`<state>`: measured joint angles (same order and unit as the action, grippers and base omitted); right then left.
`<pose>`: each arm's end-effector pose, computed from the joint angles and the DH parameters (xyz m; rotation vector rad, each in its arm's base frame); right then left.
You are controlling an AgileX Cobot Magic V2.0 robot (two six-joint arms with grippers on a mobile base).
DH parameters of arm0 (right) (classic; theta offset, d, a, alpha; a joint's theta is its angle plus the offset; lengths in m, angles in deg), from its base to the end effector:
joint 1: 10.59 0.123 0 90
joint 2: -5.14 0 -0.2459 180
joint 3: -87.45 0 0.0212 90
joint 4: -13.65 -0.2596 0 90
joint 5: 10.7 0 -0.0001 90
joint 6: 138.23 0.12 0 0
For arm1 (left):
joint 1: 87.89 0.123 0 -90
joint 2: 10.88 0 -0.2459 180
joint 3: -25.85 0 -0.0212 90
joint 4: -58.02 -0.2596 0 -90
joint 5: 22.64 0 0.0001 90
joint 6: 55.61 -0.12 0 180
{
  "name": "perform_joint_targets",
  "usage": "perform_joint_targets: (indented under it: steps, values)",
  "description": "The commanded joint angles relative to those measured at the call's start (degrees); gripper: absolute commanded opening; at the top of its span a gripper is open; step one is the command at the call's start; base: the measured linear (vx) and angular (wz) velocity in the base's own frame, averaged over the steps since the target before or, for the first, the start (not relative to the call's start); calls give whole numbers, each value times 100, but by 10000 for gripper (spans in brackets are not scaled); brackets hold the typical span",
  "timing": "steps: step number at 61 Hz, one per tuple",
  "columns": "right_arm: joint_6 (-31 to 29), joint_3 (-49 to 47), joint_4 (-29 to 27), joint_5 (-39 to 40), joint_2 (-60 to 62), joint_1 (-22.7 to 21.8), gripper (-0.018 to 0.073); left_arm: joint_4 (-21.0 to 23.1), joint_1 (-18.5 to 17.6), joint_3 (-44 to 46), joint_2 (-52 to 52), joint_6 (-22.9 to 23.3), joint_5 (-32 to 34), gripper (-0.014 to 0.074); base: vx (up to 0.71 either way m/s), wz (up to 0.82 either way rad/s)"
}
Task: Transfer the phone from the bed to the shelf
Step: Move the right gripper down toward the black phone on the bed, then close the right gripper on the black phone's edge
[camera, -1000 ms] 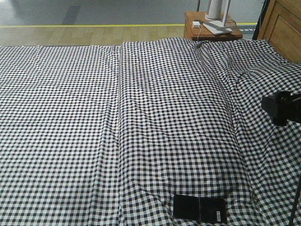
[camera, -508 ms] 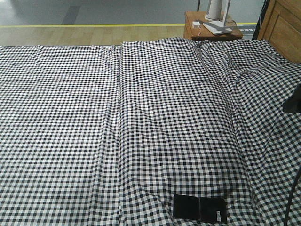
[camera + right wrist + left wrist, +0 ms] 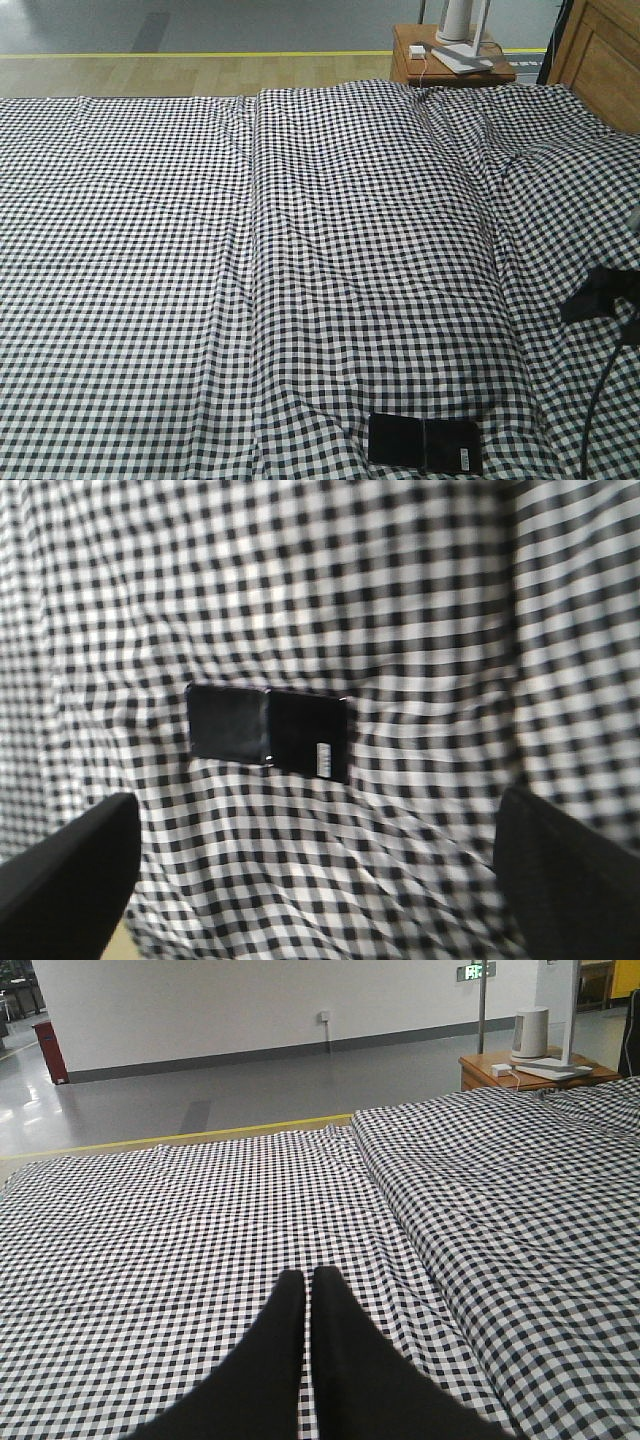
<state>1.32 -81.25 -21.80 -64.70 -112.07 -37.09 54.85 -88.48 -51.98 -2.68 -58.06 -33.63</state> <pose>0.3246 -0.0989 0.0908 0.1971 2.8336 0.6256 0.1332 -0.0001 0.1825 0.0830 1.6915 0.0739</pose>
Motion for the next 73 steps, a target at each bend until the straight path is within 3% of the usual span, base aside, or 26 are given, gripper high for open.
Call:
perform_joint_targets:
  steps: [1, 36, 52, 73]
  values:
    - [-616, -160, -688, -18, -235, -32, 659, 26, -12, 146, -62, 22, 420, 1, 0, 0]
    - [-2638, -302, -2363, -278, -3096, -32, 636, 26, -12, 146, -62, 22, 420, 1, 0, 0]
    - [-3418, -333, -2773, -310, -3878, 142, 631, 26, -12, 146, -62, 22, 420, 1, 0, 0]
    - [-3469, -869, -2976, -1187, -4623, 141, 617, 26, -12, 146, -62, 22, 420, 1, 0, 0]
